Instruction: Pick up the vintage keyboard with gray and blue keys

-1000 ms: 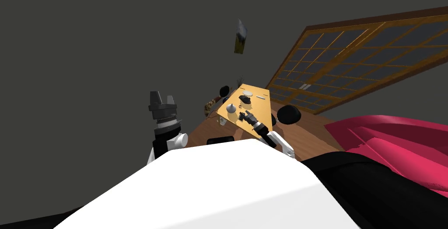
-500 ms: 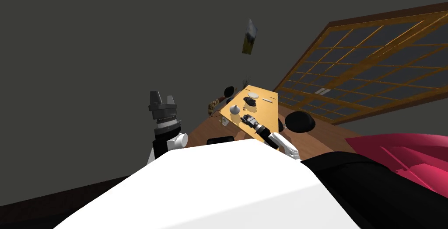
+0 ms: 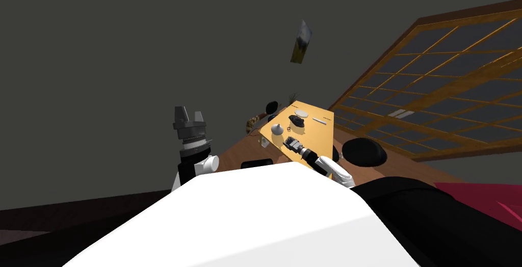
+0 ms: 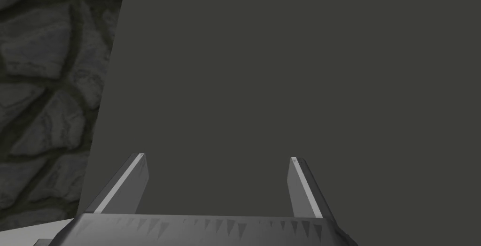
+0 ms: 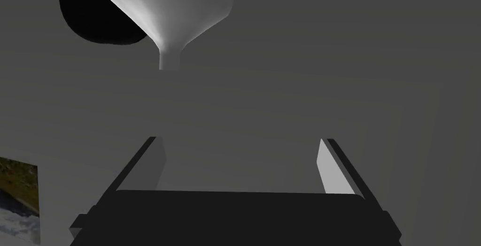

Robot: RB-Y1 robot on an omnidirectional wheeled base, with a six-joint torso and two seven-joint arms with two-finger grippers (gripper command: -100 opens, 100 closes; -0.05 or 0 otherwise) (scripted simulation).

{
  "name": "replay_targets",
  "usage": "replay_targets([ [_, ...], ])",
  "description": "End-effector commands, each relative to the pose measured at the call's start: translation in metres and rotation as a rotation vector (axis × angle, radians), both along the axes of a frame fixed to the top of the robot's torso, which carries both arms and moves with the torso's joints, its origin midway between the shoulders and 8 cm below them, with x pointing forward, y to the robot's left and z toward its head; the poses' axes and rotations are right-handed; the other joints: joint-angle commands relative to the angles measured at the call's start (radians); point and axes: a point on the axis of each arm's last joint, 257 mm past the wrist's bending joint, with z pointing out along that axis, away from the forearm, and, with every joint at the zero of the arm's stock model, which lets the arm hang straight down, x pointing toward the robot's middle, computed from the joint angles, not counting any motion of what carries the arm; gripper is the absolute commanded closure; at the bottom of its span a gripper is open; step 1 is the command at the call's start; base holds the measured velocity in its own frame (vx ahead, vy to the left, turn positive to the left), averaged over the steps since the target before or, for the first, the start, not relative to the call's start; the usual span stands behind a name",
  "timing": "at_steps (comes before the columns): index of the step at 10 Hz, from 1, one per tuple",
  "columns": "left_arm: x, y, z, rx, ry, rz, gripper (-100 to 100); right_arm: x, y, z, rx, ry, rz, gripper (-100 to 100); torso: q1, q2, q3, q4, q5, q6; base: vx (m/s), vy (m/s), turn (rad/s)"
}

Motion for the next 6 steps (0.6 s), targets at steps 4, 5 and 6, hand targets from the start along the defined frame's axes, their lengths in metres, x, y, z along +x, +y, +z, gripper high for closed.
replay_targets([
  [4, 0.000, 0.000, 0.000, 0.000, 0.000, 0.000, 0, -0.030, -0.029, -0.045, -0.222, 0.080, 0.065, -100, 0.000, 0.000, 0.000, 0.000, 0.000, -0.001, 0.015, -0.017, 0.206],
  [5, 0.000, 0.000, 0.000, 0.000, 0.000, 0.000, 0, -0.045, -0.044, -0.063, -0.309, 0.116, 0.096, -100, 0.000, 0.000, 0.000, 0.000, 0.000, 0.000, 0.018, -0.013, 0.255],
  [6, 0.000, 0.000, 0.000, 0.000, 0.000, 0.000, 0, -0.046, -0.044, -0.064, -0.319, 0.117, 0.102, -100, 0.000, -0.001, 0.000, 0.000, 0.000, -0.001, 0.015, -0.019, 0.143],
])
